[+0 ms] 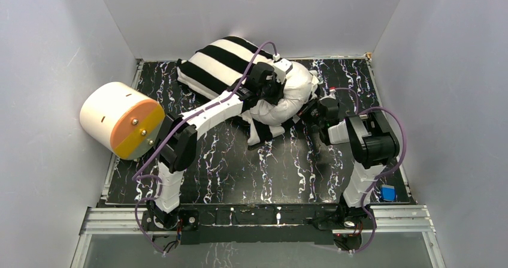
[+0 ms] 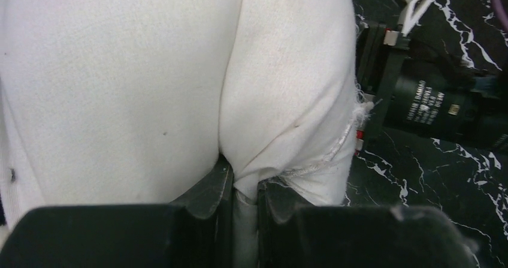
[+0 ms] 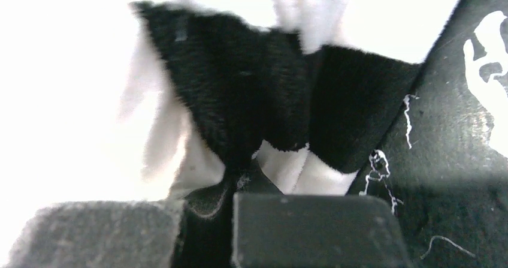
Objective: Put the pillow into the pillowcase
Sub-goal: Stuff the pillow into the pillowcase.
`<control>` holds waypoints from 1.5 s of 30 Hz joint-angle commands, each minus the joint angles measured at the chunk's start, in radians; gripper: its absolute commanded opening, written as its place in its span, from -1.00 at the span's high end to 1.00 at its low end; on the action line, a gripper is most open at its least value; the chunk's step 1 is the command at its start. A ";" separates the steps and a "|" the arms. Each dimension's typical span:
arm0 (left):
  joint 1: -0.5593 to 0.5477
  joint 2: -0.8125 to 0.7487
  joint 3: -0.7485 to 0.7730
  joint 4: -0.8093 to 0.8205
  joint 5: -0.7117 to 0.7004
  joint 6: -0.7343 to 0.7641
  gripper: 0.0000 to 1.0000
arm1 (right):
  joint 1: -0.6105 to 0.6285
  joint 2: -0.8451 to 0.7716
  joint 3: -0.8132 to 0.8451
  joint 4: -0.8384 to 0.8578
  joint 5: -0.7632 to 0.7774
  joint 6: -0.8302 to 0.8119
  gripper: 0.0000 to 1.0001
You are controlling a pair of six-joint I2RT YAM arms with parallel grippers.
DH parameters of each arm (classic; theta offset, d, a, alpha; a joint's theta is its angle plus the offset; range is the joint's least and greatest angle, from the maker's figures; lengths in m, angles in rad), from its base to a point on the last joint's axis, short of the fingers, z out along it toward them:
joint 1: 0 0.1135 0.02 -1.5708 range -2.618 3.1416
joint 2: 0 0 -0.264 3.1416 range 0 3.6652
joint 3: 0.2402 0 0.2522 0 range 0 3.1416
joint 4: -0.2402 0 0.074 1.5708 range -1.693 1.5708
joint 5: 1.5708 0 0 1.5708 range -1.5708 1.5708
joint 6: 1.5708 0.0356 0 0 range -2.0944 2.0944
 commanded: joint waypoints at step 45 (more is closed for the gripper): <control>0.010 -0.329 -0.351 0.083 -0.125 -0.165 -0.09 | 0.007 -0.764 -0.018 -0.538 -0.401 -0.251 0.86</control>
